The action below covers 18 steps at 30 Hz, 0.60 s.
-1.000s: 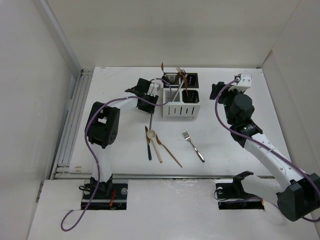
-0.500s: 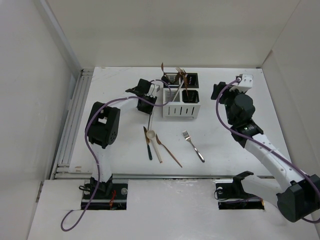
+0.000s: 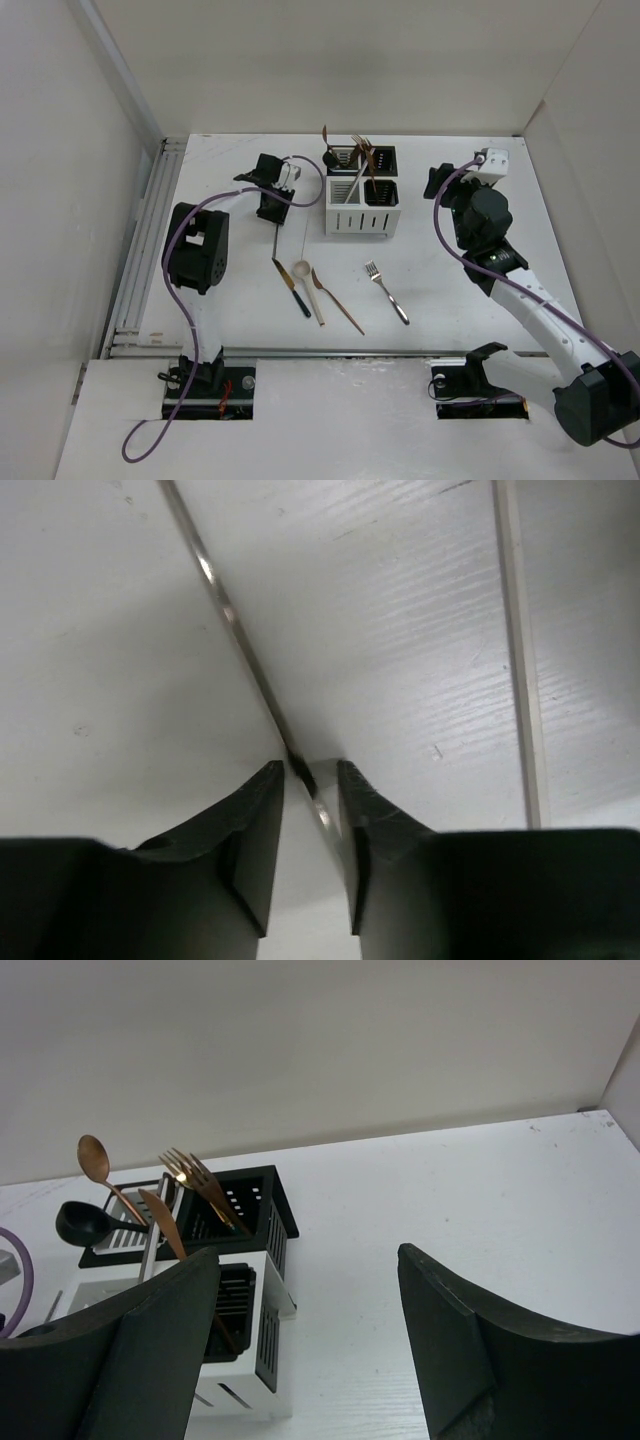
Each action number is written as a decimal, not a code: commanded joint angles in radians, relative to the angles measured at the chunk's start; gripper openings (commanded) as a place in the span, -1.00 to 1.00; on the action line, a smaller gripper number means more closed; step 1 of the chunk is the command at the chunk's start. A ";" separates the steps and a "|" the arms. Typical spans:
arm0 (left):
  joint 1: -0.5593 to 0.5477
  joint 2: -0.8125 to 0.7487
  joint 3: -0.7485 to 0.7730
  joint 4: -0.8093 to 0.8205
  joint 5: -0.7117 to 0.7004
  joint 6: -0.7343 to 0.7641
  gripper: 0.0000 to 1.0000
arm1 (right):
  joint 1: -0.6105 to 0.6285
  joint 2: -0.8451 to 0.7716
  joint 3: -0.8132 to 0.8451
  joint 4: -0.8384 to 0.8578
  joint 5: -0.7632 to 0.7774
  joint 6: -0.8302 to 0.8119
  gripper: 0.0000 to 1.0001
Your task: Sort the eating utensils into containers
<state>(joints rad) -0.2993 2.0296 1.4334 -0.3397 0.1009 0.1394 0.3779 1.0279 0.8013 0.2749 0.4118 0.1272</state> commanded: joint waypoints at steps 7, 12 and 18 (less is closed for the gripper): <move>0.000 0.007 -0.001 -0.170 0.037 0.020 -0.32 | -0.008 -0.023 -0.011 0.014 0.021 -0.009 0.54; 0.011 0.040 -0.001 -0.179 0.055 -0.001 -0.54 | -0.008 -0.032 -0.011 0.014 0.021 -0.009 0.54; 0.020 0.058 0.001 -0.159 0.066 -0.011 -1.00 | -0.017 -0.032 -0.020 0.004 0.041 -0.018 0.54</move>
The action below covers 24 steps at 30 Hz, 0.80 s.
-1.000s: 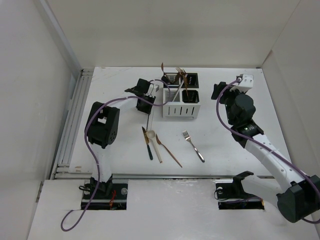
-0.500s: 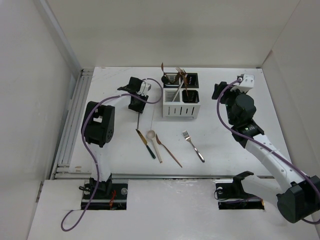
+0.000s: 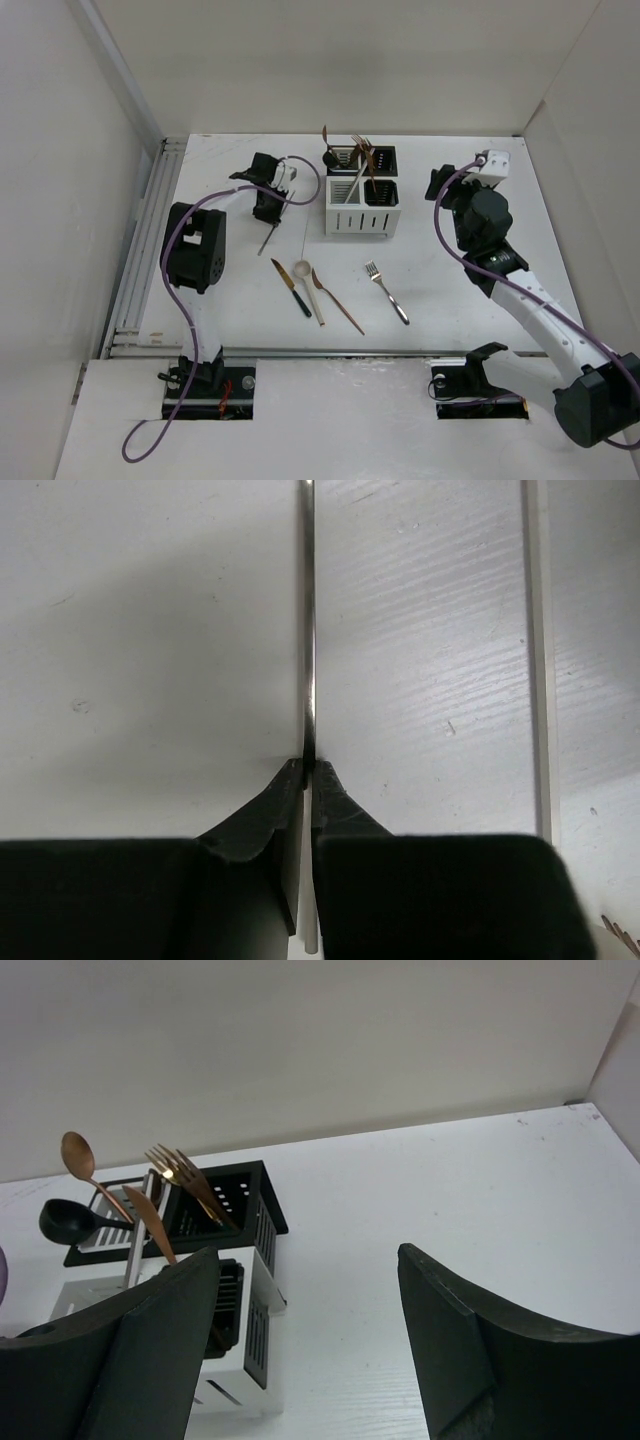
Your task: Sort the eating utensils into containers
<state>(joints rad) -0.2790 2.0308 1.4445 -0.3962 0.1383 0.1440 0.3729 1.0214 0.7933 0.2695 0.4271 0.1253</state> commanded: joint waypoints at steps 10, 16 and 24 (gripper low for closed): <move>0.063 -0.075 0.086 -0.069 0.156 0.003 -1.00 | -0.012 -0.026 -0.012 0.010 0.025 -0.016 0.54; 0.097 -0.190 0.136 -0.049 0.254 0.039 -1.00 | -0.012 -0.017 -0.012 0.010 0.025 0.002 0.54; 0.094 -0.316 0.155 0.043 0.366 0.057 -1.00 | -0.012 -0.026 -0.023 0.010 0.016 0.002 0.54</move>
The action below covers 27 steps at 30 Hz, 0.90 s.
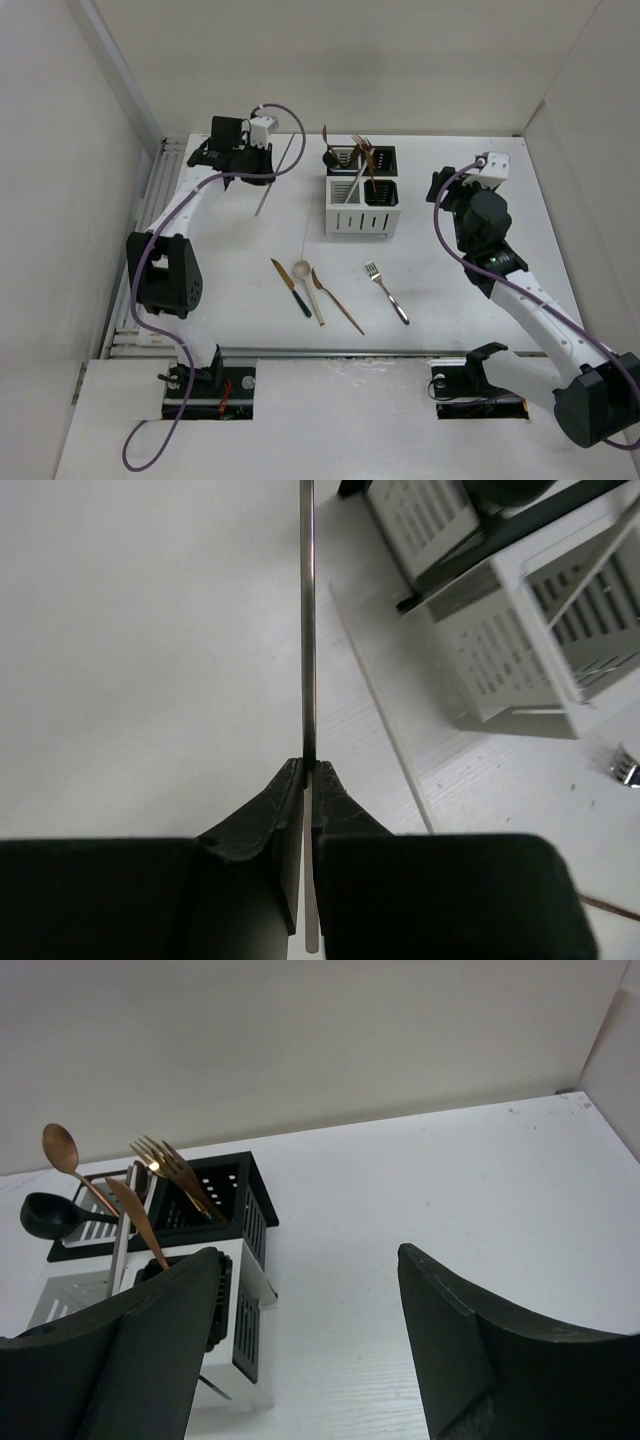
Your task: Sort the eating utensils into containers
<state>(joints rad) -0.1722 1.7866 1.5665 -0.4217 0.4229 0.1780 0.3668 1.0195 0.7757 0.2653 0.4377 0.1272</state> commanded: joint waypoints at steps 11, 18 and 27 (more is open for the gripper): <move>-0.216 0.002 0.131 0.599 0.214 -0.153 -1.00 | -0.025 -0.006 0.004 0.023 -0.014 -0.009 0.54; -0.280 0.126 0.145 0.839 0.243 -0.275 -1.00 | -0.025 -0.053 0.004 0.023 -0.014 -0.020 0.54; -0.289 0.149 -0.046 1.006 0.194 -0.353 -1.00 | -0.043 -0.076 0.027 -0.017 0.018 -0.080 0.54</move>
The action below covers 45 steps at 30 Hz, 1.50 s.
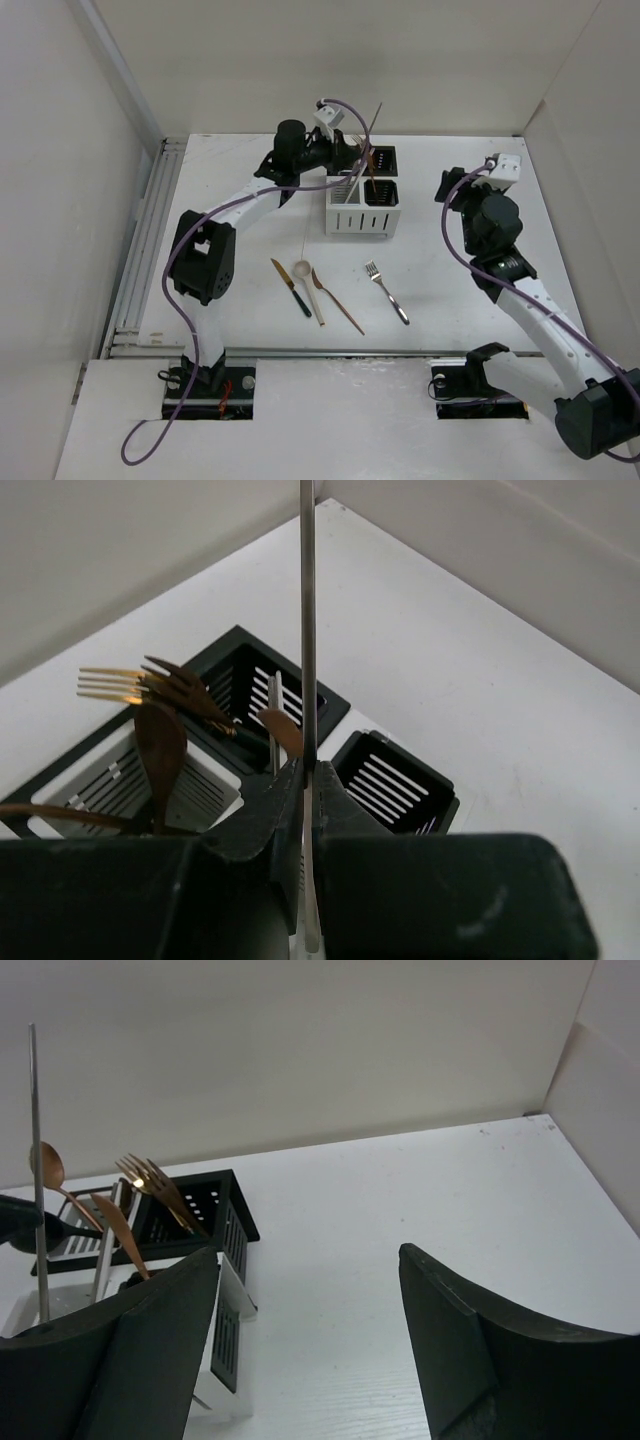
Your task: Sort the eating utensils into containers
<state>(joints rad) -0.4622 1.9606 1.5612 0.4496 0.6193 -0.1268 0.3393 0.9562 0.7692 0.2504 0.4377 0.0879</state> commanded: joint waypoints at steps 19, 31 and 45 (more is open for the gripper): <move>0.014 -0.087 -0.268 0.248 -0.066 0.042 0.07 | -0.034 0.069 0.126 -0.033 -0.083 -0.094 0.69; 0.171 -0.406 -0.277 -0.317 -0.280 0.101 0.29 | 0.176 0.148 0.272 -0.469 -0.186 -0.051 1.00; 0.264 -0.974 -0.815 -0.281 -0.464 0.076 0.40 | 0.297 0.473 0.252 -0.959 -0.372 0.306 0.93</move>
<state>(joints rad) -0.2028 1.0645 0.8040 0.1341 0.1822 -0.0246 0.6300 1.4166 1.0164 -0.6670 0.0906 0.3241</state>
